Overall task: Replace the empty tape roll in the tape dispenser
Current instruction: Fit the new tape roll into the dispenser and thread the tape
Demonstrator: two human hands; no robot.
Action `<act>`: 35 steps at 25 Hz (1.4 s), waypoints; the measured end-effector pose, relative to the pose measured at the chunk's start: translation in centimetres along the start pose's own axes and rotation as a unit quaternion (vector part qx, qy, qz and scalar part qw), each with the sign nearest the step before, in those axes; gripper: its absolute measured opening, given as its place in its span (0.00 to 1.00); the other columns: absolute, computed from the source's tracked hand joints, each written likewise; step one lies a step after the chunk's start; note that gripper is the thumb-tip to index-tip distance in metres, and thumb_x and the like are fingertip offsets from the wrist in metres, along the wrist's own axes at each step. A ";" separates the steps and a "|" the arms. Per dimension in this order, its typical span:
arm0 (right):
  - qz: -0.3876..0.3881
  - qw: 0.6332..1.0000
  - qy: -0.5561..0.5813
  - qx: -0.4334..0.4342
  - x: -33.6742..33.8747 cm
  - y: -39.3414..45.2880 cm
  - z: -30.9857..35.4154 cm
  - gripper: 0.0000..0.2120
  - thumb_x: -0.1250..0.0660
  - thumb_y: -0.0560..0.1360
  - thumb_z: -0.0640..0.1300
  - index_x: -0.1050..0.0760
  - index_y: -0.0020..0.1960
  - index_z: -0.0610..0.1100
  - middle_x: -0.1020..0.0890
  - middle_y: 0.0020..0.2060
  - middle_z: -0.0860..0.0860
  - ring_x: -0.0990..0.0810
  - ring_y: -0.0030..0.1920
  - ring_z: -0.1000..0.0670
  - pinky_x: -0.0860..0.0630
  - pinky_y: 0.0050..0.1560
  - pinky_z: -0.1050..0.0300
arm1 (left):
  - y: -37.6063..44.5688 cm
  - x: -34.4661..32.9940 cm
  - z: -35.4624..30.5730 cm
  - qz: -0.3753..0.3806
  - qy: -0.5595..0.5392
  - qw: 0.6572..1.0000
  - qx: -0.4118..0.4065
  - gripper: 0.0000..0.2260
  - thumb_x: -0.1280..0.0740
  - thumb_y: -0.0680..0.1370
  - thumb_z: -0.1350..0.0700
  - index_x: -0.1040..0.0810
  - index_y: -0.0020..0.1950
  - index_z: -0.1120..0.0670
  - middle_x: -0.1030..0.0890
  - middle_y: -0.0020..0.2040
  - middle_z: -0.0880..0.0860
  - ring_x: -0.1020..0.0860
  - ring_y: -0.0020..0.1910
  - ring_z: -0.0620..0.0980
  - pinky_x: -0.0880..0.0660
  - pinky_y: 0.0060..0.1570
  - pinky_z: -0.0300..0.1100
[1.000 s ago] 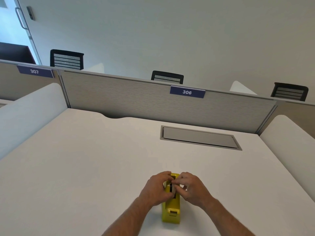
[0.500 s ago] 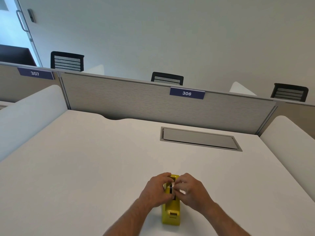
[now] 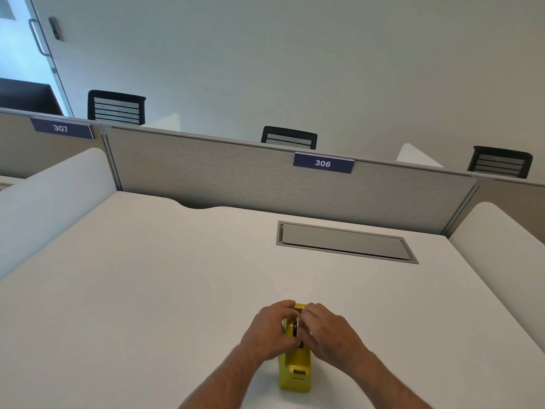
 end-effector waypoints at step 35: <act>0.173 0.983 -0.034 -0.059 0.8 -4.0 4.0 0.14 0.50 0.84 0.54 0.32 0.60 0.48 0.17 0.49 0.47 0.22 0.40 0.45 0.36 0.32 0.56 | -1.8 -0.8 0.1 0.092 0.189 0.978 -0.003 0.46 0.25 0.71 0.40 0.50 0.81 0.43 0.51 0.82 0.37 0.34 0.75 0.51 0.30 0.71 0.50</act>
Point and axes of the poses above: each hand's wrist, its own y-axis towards the middle knuckle, its own x-axis out of the back of the hand, z = x × y, the point moved 9 cm from there along y, towards the middle knuckle
